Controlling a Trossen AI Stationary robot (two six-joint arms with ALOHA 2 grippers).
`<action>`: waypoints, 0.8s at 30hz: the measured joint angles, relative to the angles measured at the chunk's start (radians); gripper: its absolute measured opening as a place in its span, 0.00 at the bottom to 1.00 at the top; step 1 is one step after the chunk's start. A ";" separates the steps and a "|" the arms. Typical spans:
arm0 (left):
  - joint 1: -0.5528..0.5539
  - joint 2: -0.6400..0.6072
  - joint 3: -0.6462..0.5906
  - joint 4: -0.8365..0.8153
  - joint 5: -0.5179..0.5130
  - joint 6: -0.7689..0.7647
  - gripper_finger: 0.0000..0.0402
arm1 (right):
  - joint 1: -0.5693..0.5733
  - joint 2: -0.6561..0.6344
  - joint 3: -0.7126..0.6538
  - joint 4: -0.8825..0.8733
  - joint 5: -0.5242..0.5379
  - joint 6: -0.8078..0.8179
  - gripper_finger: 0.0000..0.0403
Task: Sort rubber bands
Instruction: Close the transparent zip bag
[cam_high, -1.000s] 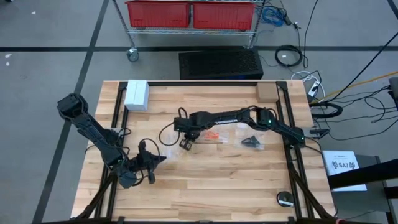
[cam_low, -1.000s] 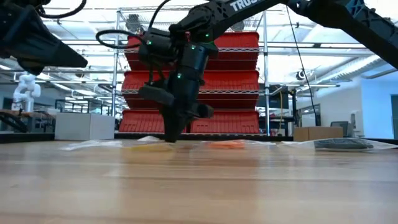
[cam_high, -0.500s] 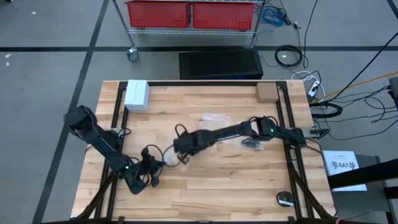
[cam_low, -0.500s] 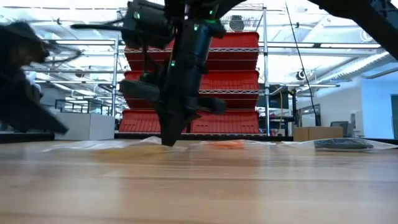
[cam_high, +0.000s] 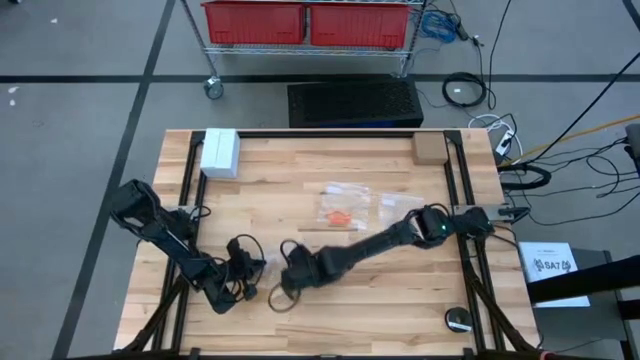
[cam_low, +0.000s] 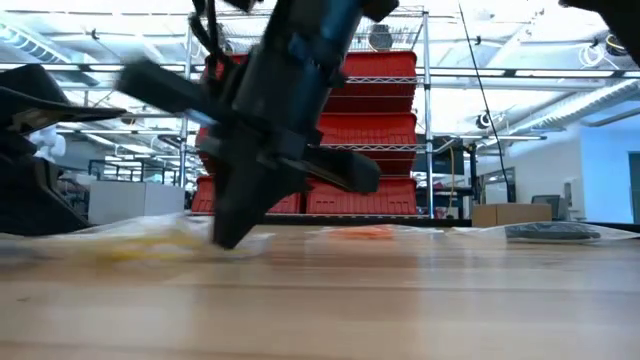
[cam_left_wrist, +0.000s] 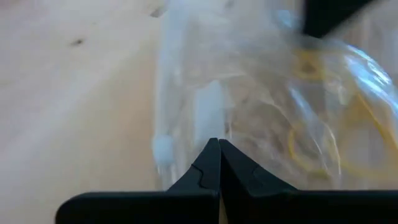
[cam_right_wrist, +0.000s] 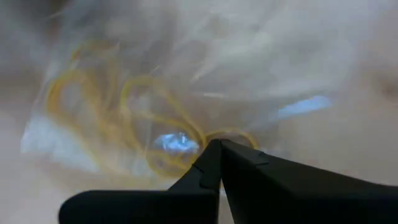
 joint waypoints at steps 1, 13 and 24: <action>0.001 0.000 0.000 -0.005 -0.004 0.000 0.01 | 0.016 0.000 0.000 0.019 0.000 0.019 0.00; 0.001 0.000 0.000 -0.021 -0.008 0.082 0.01 | 0.190 -0.006 -0.001 0.121 0.163 0.089 0.01; 0.001 0.001 -0.001 -0.025 -0.011 0.089 0.01 | 0.138 -0.074 -0.002 0.223 0.139 -0.314 0.16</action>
